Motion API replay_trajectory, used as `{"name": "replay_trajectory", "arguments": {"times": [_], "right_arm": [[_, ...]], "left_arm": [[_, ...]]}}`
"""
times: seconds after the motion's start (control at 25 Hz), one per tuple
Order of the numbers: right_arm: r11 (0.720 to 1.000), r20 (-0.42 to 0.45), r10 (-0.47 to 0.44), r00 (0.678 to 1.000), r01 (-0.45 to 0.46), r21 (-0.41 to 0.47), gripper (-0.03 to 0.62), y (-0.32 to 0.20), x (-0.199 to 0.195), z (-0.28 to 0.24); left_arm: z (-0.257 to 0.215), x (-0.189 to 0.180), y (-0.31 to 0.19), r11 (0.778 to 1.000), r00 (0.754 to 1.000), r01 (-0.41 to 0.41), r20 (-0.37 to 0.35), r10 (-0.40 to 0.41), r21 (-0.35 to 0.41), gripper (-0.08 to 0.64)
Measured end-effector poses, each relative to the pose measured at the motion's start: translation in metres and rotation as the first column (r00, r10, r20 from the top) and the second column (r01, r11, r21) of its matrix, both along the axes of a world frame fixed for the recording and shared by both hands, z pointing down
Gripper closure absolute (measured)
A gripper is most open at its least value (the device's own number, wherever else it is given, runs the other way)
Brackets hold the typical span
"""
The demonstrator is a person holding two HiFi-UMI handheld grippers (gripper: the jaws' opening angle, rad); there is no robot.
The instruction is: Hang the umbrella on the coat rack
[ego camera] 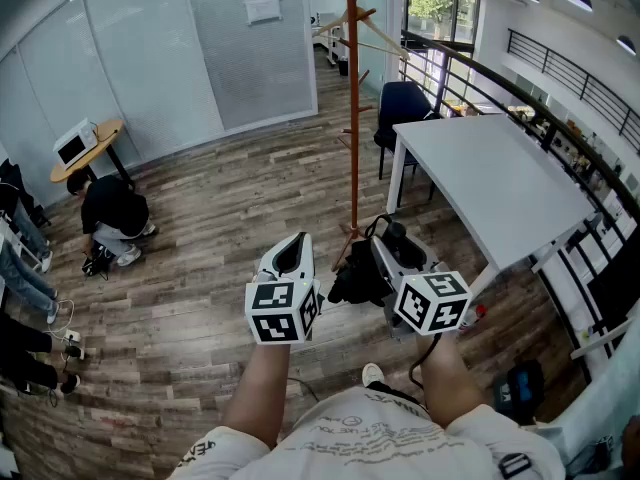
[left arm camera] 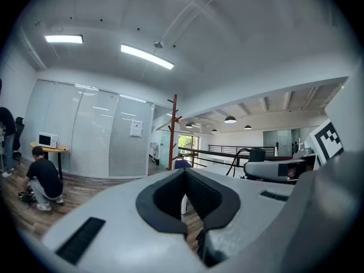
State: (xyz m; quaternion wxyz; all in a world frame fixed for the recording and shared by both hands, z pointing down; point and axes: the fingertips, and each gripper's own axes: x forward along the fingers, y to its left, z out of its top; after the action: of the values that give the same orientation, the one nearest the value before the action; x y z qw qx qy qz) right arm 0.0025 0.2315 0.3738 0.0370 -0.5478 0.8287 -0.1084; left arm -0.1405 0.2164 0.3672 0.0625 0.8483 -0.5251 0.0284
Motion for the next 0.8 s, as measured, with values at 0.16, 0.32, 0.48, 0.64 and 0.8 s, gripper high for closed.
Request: {"name": "replay_trajectory", "arguments": {"times": [0.16, 0.32, 0.48, 0.64, 0.8], "right_arm": [[1.0, -0.021, 0.012, 1.0, -0.012, 0.009, 0.433, -0.001, -0.001, 0.001], [0.999, -0.009, 0.031, 0.999, -0.031, 0.006, 0.433, -0.008, 0.007, 0.004], [0.999, 0.021, 0.033, 0.999, -0.033, 0.004, 0.433, -0.016, 0.017, 0.005], [0.999, -0.005, 0.035, 0.999, -0.035, 0.015, 0.433, -0.027, 0.026, 0.005], [1.0, -0.013, 0.022, 1.0, -0.022, 0.015, 0.433, -0.051, 0.044, 0.004]], "left_arm": [[0.003, 0.005, -0.001, 1.0, 1.0, -0.023, 0.008, 0.023, 0.0, 0.555], [0.007, 0.016, -0.008, 0.999, 0.999, -0.042, 0.026, 0.042, 0.0, 0.555], [0.01, 0.029, -0.017, 0.998, 0.997, -0.064, 0.054, 0.064, -0.003, 0.555], [0.011, 0.045, -0.03, 0.997, 0.994, -0.078, 0.076, 0.078, -0.001, 0.555], [0.008, 0.069, -0.054, 0.996, 0.992, -0.088, 0.086, 0.088, 0.0, 0.555]]}}
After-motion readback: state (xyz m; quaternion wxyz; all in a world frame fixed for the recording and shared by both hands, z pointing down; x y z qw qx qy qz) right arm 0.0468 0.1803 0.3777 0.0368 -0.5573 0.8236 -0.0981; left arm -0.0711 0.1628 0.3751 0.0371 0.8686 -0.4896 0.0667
